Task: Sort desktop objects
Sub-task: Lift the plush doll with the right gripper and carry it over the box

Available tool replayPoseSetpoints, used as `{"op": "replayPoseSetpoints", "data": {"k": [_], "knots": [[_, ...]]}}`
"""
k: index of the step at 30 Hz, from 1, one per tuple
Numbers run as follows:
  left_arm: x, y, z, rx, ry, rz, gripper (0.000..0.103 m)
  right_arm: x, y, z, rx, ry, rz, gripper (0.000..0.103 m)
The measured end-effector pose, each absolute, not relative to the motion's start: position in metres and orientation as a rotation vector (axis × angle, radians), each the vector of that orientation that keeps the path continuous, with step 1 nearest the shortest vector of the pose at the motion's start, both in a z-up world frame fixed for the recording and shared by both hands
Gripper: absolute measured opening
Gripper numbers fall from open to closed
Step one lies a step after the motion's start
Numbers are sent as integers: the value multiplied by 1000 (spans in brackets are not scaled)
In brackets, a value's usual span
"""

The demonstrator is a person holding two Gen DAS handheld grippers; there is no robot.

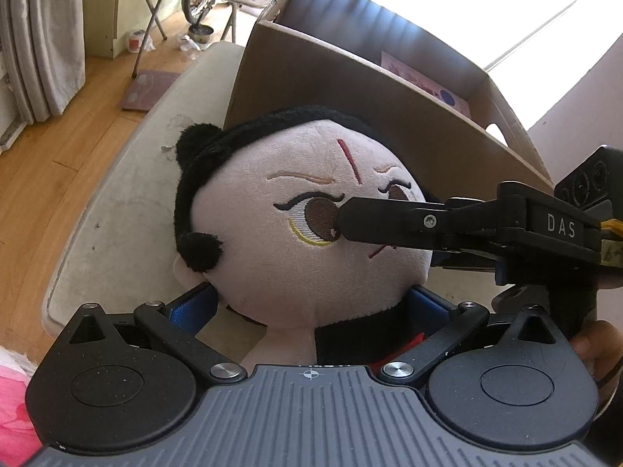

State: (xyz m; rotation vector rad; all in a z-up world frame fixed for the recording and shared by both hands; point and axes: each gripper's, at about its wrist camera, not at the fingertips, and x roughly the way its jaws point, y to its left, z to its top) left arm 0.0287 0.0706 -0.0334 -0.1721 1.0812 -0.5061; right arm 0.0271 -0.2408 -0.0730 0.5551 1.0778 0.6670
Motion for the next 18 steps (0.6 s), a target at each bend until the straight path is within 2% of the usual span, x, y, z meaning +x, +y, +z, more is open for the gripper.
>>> {"op": "replayPoseSetpoints", "data": {"k": [18], "knots": [[12,73,-12,-116,1020,-485,103,20,-232,-56,595,1062,696,102]]}}
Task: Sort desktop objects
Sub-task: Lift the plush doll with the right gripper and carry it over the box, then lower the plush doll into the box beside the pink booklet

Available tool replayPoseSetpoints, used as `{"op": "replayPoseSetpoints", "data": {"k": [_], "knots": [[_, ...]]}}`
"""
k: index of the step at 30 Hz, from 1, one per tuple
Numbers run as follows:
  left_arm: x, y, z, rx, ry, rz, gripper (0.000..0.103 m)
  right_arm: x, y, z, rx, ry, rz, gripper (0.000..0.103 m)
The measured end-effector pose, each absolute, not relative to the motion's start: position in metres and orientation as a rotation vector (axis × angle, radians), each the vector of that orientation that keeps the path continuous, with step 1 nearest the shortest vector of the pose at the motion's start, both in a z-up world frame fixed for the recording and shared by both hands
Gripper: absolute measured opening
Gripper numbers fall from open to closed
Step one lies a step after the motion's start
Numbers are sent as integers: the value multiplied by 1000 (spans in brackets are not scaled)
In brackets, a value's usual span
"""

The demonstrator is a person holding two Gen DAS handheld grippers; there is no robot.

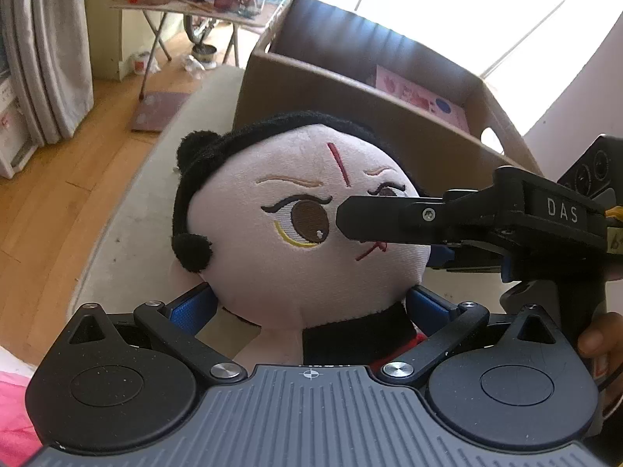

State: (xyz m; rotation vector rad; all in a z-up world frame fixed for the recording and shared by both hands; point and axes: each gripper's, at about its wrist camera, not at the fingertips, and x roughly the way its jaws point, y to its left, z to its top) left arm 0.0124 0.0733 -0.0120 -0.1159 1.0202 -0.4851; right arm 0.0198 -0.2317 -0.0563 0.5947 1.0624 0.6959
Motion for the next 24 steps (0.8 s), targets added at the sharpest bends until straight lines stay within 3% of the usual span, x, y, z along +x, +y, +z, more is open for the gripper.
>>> {"op": "replayPoseSetpoints", "data": {"k": [14,24], "knots": [[-7,83,41,-80,849,-448,103,15,-210,9,584,964,763,102],[23,74,80,-62,754,-478,103,49,-212,58,579,869,743,102]]}}
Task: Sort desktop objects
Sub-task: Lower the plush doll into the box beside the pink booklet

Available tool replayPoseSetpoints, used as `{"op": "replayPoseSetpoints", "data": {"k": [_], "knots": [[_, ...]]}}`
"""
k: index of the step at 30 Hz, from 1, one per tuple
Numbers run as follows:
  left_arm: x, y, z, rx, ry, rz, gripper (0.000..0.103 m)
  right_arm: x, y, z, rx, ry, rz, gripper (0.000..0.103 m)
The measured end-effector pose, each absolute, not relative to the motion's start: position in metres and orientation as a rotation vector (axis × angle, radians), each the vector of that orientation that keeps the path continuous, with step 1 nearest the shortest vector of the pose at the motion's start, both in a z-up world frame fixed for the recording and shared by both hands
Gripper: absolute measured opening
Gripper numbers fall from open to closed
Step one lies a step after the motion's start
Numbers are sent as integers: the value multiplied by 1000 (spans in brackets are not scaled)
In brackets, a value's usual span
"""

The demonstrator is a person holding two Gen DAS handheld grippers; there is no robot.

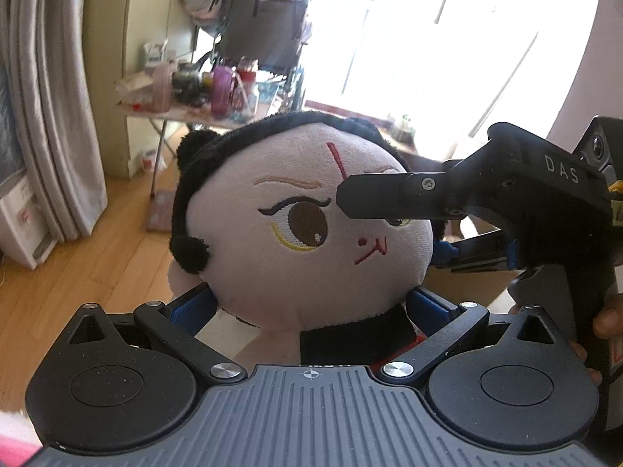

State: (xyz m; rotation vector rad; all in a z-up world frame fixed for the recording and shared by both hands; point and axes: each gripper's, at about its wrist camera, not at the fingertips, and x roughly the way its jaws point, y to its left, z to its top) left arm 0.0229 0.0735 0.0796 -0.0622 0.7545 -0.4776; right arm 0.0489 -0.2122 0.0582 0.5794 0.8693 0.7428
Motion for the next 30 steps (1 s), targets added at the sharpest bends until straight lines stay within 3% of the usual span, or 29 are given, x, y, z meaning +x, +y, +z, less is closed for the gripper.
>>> {"op": "replayPoseSetpoints", "data": {"k": [19,30], "knots": [[148,-13,104,76,682,-575,103,175,-263,63,692,809,587,102],[207,-49,48,83,791,-610,103,240,-284,-13,744,888,483,103]]}}
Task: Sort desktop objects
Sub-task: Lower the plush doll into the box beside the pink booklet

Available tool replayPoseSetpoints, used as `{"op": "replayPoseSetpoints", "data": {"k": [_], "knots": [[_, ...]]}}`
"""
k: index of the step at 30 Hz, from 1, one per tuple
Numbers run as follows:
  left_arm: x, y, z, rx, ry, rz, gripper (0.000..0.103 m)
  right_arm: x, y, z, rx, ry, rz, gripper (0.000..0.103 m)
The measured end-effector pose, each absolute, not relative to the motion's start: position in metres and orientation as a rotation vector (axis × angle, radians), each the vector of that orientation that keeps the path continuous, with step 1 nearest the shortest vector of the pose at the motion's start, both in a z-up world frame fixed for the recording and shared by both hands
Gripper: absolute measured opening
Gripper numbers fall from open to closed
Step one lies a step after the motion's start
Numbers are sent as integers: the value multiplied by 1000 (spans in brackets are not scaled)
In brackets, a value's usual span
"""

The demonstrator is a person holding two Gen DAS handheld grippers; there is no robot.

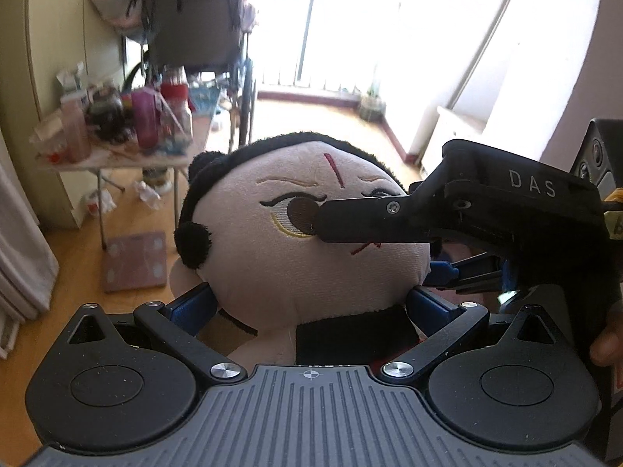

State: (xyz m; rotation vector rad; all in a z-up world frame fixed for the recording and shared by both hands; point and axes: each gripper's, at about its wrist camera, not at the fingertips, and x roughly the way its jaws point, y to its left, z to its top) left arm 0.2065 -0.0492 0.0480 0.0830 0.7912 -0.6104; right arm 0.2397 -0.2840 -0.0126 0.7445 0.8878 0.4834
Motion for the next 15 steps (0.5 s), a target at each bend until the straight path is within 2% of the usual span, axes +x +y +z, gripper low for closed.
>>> {"op": "replayPoseSetpoints", "data": {"k": [15], "knots": [[233,-59,-1,160,913,-563,103,257,-275,-79,806,1032,404,103]]}}
